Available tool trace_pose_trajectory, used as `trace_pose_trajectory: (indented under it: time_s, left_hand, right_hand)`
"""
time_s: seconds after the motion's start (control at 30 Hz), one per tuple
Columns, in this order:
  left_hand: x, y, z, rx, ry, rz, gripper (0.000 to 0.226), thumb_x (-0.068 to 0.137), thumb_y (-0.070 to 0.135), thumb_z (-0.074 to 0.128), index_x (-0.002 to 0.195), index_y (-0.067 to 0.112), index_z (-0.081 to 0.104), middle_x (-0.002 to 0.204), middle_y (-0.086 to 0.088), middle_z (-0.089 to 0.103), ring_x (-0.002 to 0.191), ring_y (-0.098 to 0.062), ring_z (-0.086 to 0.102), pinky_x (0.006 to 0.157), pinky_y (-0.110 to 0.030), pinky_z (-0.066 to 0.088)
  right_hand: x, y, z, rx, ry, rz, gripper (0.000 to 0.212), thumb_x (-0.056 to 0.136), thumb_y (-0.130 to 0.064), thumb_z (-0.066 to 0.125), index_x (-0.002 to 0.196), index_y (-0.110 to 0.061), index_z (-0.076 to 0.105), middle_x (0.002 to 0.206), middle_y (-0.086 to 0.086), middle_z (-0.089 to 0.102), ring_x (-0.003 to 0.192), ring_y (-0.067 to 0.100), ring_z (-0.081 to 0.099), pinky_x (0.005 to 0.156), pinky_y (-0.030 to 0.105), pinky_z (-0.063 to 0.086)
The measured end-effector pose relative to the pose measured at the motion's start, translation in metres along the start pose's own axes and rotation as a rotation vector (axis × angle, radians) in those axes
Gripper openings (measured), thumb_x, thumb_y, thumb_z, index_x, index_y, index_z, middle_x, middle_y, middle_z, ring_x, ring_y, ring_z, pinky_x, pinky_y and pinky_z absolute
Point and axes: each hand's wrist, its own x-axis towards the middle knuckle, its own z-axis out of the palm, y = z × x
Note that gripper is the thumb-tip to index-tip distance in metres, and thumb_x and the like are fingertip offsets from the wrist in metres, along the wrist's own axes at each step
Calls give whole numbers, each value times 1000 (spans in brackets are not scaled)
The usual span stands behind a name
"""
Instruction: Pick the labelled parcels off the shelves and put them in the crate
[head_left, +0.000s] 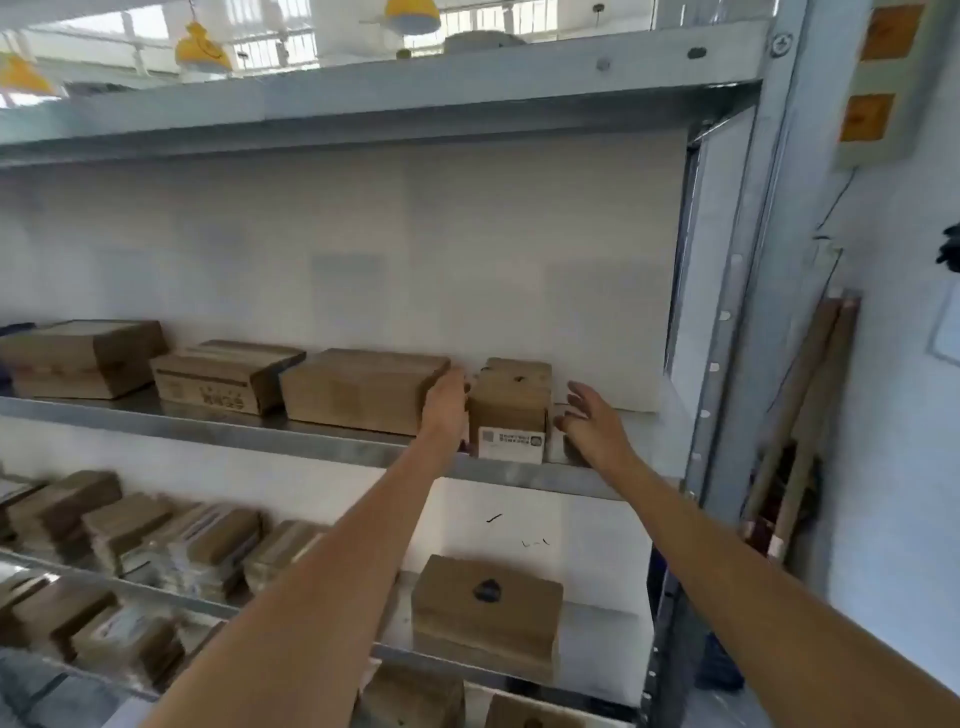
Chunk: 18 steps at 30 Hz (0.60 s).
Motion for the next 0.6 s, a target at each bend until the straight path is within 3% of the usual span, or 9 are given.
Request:
trace_pose_trajectory:
  time_s: [0.07, 0.13, 0.27, 0.33, 0.47, 0.53, 0.6]
  left_hand:
    - [10, -9, -5, -142, -59, -48, 32, 100, 39, 38, 90, 21, 64, 94, -4, 65, 82, -20, 60, 71, -31, 50]
    - [20, -23, -10, -167, -131, -54, 26, 97, 29, 43, 86, 20, 64, 89, -6, 66, 77, -20, 62, 65, -29, 51]
    - [29, -23, -16, -228, -216, -94, 23, 95, 13, 42, 87, 14, 64, 69, 1, 69, 62, -15, 66, 53, -25, 53]
    - [31, -24, -20, -229, -271, -81, 35, 90, 0, 34, 98, 11, 66, 73, 1, 70, 62, -14, 66, 47, -23, 51]
    - [35, -33, -28, -225, -356, -18, 43, 92, 1, 33, 120, 8, 64, 85, 1, 71, 87, -18, 62, 65, -27, 49]
    - [37, -35, -29, -208, -386, 11, 44, 94, 0, 31, 127, 8, 60, 100, -2, 69, 98, -18, 57, 91, -33, 51]
    - [36, -35, -27, -194, -422, 38, 48, 92, -4, 29, 129, 5, 57, 116, -16, 66, 110, -28, 55, 114, -45, 28]
  right_hand:
    - [4, -1, 7, 69, 14, 25, 60, 84, 1, 54, 136, -29, 50, 138, 1, 56, 123, 21, 56, 107, 42, 43]
    - [5, 1, 9, 94, 5, 40, 65, 76, -4, 56, 131, -37, 54, 132, -8, 60, 120, 18, 58, 104, 48, 46]
    - [6, 0, 2, 196, -18, 72, 67, 81, 7, 52, 135, -32, 55, 135, -4, 59, 120, 18, 58, 95, 35, 53]
    - [4, 2, -3, 258, -45, 113, 64, 79, 0, 57, 129, -40, 59, 136, -2, 58, 118, 16, 60, 91, 33, 56]
    - [-2, -1, -13, 314, -135, 133, 53, 68, -26, 80, 115, -45, 65, 131, 2, 62, 121, 23, 58, 106, 46, 46]
    - [-2, -1, -14, 313, -131, 95, 50, 68, -41, 83, 115, -37, 65, 125, 1, 65, 121, 22, 57, 107, 45, 44]
    - [-2, 1, -11, 300, -80, 67, 54, 66, -53, 82, 112, -30, 66, 121, 1, 67, 116, 21, 59, 105, 49, 46]
